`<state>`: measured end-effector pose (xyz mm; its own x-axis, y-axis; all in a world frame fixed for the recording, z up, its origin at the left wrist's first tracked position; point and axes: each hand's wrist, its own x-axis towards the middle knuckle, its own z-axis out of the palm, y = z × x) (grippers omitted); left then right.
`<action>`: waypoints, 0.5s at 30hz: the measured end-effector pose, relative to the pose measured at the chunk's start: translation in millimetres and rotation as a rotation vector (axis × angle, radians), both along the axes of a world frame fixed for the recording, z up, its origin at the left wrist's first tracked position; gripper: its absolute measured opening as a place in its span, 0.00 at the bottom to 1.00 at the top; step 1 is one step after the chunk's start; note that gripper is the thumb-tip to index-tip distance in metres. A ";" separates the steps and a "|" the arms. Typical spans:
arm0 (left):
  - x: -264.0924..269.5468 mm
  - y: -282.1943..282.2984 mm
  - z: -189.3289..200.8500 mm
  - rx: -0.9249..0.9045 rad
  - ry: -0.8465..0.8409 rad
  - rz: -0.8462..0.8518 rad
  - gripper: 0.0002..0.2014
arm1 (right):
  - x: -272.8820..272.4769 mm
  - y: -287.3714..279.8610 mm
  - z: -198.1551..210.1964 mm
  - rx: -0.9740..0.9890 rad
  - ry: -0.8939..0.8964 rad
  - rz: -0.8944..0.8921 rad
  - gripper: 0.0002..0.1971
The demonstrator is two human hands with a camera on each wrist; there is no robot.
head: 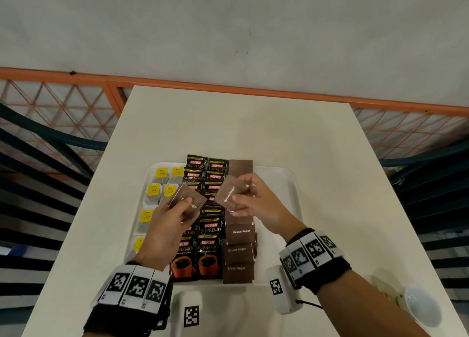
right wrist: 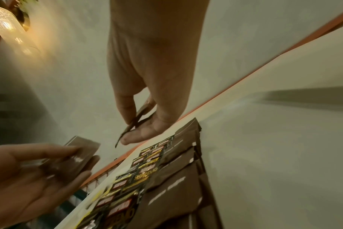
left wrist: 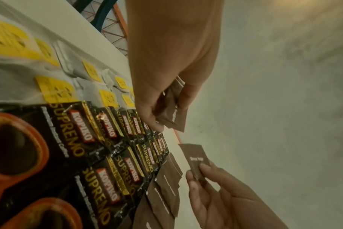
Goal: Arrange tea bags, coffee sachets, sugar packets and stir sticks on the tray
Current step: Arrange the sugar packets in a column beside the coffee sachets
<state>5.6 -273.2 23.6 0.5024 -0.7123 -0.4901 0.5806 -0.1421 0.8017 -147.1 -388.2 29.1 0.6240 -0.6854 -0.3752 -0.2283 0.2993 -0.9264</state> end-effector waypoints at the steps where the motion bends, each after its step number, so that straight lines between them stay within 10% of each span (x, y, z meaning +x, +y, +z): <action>1: 2.6 1.3 -1.3 0.007 0.001 0.003 0.08 | -0.6 -4.6 0.2 -0.007 0.019 -0.036 0.13; 15: 8.6 24.1 -13.3 0.168 -0.405 -0.124 0.06 | 4.7 -51.0 -20.9 -0.159 0.284 -0.341 0.04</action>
